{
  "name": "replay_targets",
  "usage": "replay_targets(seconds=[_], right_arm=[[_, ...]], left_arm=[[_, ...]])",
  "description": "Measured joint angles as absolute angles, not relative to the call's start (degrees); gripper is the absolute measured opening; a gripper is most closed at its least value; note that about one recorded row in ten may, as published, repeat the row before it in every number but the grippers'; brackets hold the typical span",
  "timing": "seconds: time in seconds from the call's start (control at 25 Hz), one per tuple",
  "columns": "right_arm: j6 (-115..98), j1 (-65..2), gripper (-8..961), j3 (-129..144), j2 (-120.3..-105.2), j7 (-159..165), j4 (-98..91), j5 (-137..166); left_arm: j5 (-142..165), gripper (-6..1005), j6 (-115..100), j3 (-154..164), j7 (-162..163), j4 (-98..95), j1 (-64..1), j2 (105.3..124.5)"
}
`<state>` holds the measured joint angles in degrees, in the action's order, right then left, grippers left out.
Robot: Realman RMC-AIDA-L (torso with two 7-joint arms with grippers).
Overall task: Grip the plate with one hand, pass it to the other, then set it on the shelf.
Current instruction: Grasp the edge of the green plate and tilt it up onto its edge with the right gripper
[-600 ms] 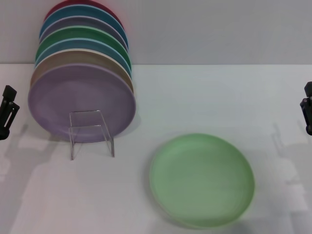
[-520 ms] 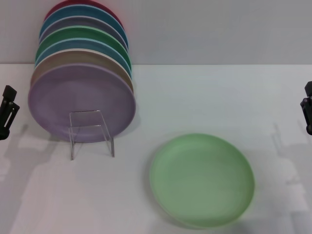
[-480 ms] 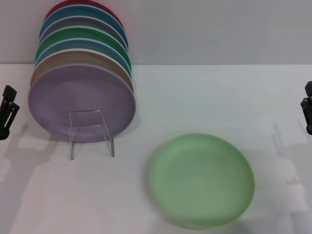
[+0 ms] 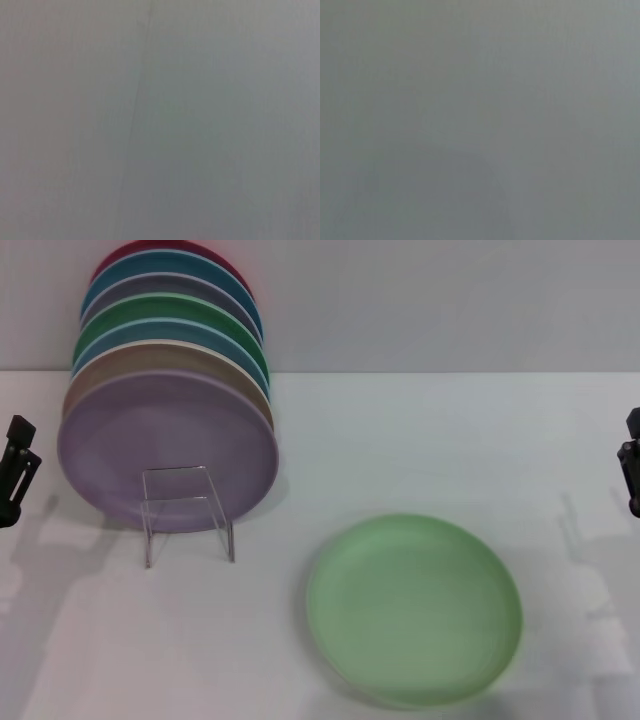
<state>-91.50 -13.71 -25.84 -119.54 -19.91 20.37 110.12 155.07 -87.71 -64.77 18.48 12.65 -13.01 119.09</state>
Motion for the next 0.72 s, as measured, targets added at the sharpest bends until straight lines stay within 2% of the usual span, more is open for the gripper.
replay_targets(seconds=[0.16,0.32,0.48,0.72], right_arm=[[-91.51,-13.65,611,-26.56,-119.55,-30.09,25.15,109.86],[-88.96,-13.38,609,-28.68,-118.64,-33.21,33.36,106.68],[-79.65,-13.11,608,-33.05,-116.95,-33.07,41.97,105.83],[-55.05,-11.93,606,-42.98,-113.9,-33.13,55.1,106.02]], left_arm=[[155.2,812,-87.71,-64.77,18.6,12.65,-13.01,119.09],[155.22,812,-87.75,-64.77,18.63,12.65,-13.0,119.09],[155.23,811,-87.75,-64.78,18.64,12.65,-13.01,119.09],[155.22,811,-87.75,-64.77,18.26,12.65,-13.01,119.09]])
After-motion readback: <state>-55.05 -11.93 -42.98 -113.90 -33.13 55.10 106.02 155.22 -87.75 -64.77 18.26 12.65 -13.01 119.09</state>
